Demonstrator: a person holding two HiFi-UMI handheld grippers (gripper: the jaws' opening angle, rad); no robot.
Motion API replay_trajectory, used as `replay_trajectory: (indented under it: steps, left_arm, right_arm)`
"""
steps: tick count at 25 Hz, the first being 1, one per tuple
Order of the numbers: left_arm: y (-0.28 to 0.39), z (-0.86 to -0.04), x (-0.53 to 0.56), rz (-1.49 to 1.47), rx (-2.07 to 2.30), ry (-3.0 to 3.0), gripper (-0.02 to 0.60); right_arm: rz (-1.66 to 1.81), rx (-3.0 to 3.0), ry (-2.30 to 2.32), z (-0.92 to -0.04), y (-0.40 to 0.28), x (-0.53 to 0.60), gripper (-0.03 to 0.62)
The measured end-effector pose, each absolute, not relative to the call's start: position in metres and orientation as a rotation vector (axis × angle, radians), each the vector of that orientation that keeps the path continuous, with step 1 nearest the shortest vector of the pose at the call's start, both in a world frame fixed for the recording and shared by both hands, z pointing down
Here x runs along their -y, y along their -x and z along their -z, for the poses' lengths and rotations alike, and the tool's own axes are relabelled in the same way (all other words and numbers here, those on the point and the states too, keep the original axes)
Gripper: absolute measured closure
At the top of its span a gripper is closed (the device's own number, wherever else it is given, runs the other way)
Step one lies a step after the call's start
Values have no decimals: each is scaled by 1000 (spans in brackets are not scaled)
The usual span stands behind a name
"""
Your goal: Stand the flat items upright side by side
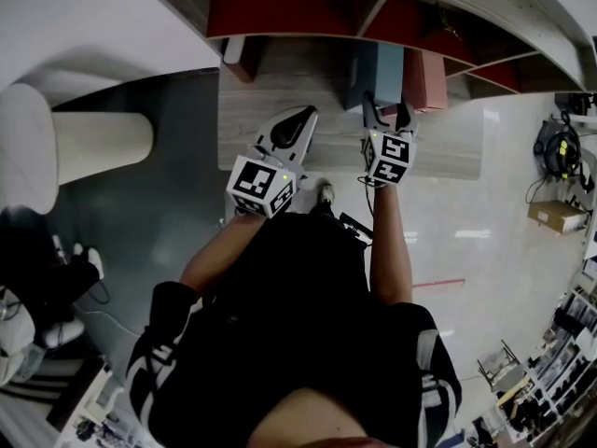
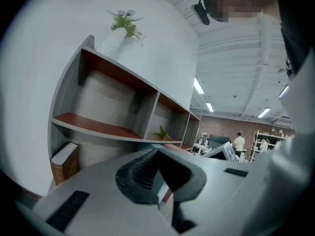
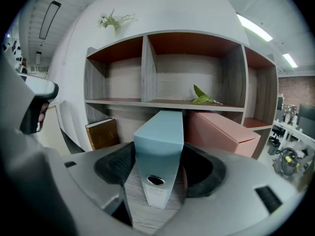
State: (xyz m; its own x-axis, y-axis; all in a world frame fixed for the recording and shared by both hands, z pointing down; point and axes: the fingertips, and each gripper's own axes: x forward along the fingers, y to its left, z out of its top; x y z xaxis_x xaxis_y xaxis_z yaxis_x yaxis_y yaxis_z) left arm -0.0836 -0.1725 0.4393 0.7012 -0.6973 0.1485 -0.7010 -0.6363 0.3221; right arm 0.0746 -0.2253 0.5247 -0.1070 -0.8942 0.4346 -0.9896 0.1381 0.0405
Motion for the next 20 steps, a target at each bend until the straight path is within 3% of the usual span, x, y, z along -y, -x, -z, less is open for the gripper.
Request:
replay_trajectory:
  steps: [11,20]
  left_arm:
    - [90,-418,157,36,1133,-2576,560]
    - [88,-384,142,104,1154,-2637,560]
  right_arm:
    - [-382,2162,-1786,-493,-65,178,273]
    - [-442,2267,-1883,-434,-76,142,549]
